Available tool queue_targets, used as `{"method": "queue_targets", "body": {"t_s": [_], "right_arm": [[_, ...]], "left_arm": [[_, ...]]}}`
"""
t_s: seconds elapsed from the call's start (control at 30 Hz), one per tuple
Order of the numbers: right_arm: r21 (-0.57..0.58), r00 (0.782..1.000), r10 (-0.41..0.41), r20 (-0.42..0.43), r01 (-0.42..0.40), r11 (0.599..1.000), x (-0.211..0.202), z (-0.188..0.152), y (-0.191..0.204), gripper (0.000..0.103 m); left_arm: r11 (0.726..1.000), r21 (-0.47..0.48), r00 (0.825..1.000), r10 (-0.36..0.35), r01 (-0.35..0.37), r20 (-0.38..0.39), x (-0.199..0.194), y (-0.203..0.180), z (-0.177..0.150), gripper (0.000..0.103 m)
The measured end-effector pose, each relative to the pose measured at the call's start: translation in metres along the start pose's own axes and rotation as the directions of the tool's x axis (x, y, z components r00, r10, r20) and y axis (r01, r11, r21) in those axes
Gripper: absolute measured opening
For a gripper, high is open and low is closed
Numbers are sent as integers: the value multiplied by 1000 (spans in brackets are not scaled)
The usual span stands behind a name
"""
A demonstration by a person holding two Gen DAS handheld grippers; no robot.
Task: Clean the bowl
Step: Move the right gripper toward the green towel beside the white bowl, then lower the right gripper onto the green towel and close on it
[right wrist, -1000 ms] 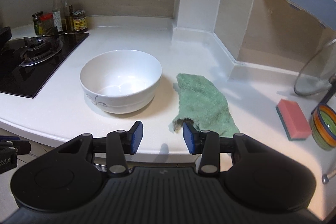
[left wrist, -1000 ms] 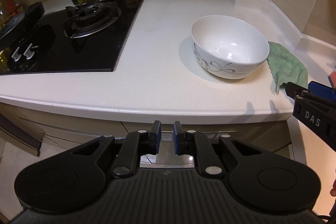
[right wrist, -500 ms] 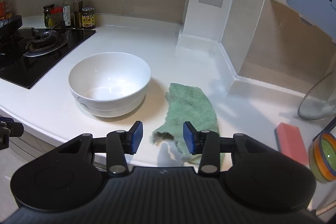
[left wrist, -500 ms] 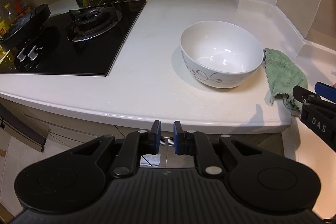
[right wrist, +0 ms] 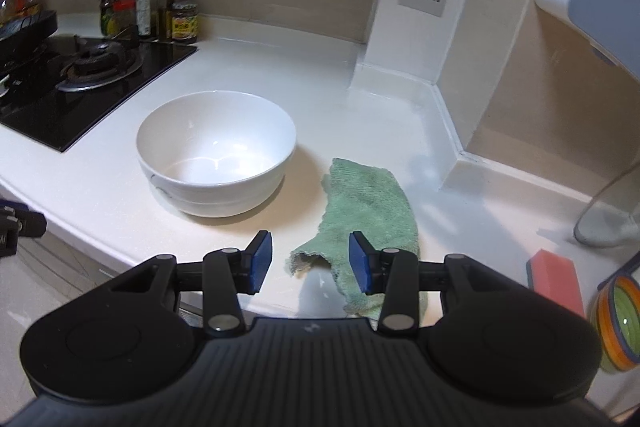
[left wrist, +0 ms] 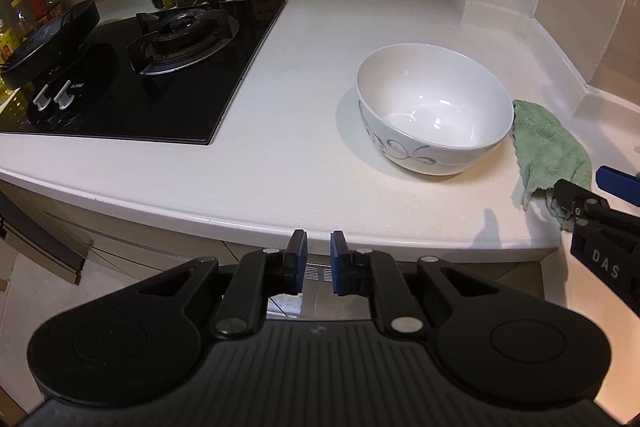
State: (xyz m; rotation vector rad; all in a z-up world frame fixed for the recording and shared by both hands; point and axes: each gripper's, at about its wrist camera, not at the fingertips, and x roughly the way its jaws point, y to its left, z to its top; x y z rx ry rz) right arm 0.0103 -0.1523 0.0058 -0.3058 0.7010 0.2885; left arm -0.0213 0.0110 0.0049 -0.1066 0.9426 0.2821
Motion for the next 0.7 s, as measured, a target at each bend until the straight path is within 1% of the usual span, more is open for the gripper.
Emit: {"method": "queue_targets", "body": {"t_s": [0.27, 0.7], "right_arm": [[-41, 1000, 18, -9, -18, 999, 2, 3, 5, 37], [-42, 1000, 10, -16, -11, 999, 8, 7, -8, 37]], "left_arm": [[1000, -4, 1000, -4, 4, 1, 2, -1, 3, 13], [1000, -4, 1000, -4, 4, 11, 6, -8, 13, 13]]}}
